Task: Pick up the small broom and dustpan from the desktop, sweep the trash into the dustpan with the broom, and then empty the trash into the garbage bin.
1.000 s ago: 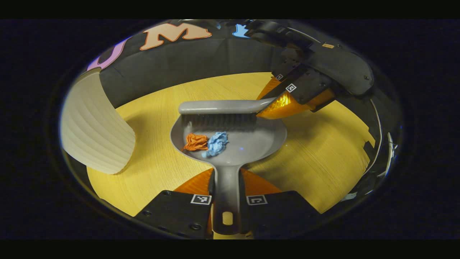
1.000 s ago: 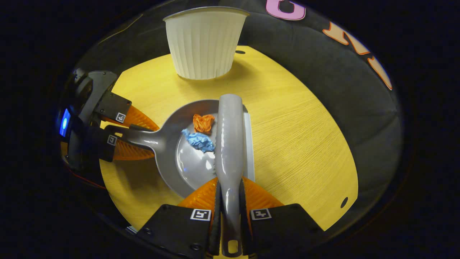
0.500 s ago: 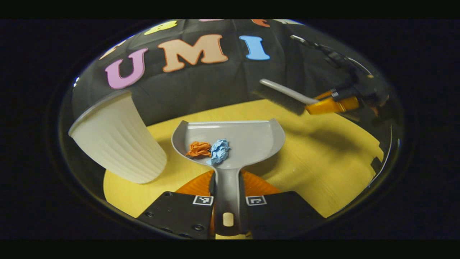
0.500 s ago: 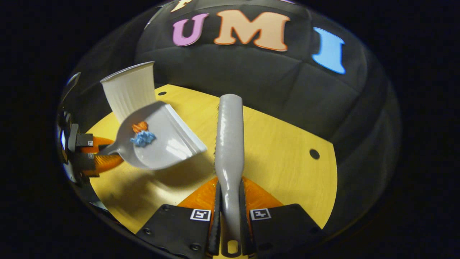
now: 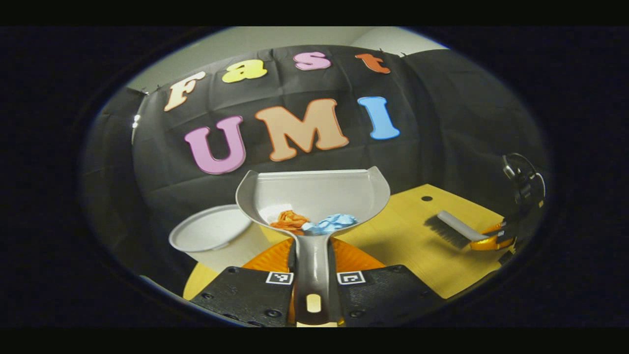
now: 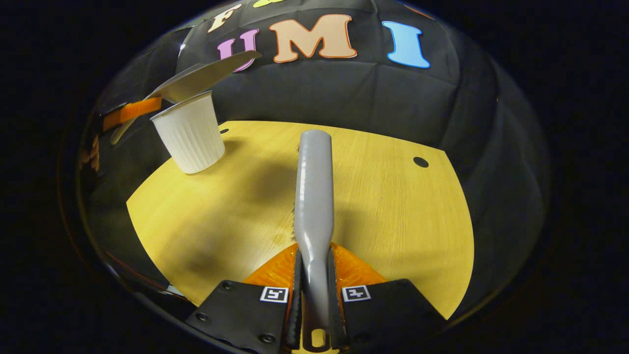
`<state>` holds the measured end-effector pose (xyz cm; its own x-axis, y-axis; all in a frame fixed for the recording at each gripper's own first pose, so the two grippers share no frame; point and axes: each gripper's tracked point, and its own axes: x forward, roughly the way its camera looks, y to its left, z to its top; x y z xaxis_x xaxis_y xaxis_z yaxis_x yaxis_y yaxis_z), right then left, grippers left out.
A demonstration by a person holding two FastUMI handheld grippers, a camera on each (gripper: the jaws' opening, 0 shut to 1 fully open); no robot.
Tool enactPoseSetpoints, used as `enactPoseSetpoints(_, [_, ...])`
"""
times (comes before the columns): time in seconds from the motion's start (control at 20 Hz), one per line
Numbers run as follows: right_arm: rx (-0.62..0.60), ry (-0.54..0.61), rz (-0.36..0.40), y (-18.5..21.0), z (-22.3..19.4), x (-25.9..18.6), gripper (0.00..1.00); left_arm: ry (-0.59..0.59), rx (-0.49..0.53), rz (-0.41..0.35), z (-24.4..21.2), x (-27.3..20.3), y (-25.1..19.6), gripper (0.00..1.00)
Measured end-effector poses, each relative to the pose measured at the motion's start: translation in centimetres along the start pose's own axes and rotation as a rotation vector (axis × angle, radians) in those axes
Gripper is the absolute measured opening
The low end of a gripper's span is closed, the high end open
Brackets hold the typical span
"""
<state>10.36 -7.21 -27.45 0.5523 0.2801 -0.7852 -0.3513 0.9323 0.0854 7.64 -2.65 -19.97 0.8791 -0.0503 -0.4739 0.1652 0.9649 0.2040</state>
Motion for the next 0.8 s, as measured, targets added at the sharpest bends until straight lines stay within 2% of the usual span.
enactPoseSetpoints(0.15, [-0.006, -0.006, 0.028, 1.1, -0.4, -0.1, 0.25, -0.016, 0.054, 0.111, 3.7, -1.3, 6.6, 0.17])
enactPoseSetpoints(0.3, [0.003, -0.017, 0.048, 2.4, -0.3, -0.3, 0.25, 0.024, 0.11, 0.229, 3.6, -1.6, 13.5, 0.17])
enactPoseSetpoints(0.5, [-0.003, -0.01, 0.048, 3.0, -0.8, 0.1, 0.25, 0.122, 0.326, 0.356, 1.5, -2.2, 21.0, 0.17])
enactPoseSetpoints(0.7, [-0.005, 0.011, 0.049, 3.3, -1.1, 0.8, 0.26, 0.232, 0.489, 0.366, -1.9, -1.8, 23.6, 0.18])
enactPoseSetpoints(0.8, [-0.011, 0.013, 0.05, 3.6, -1.0, 1.1, 0.26, 0.281, 0.644, 0.358, -2.8, -1.5, 23.8, 0.18])
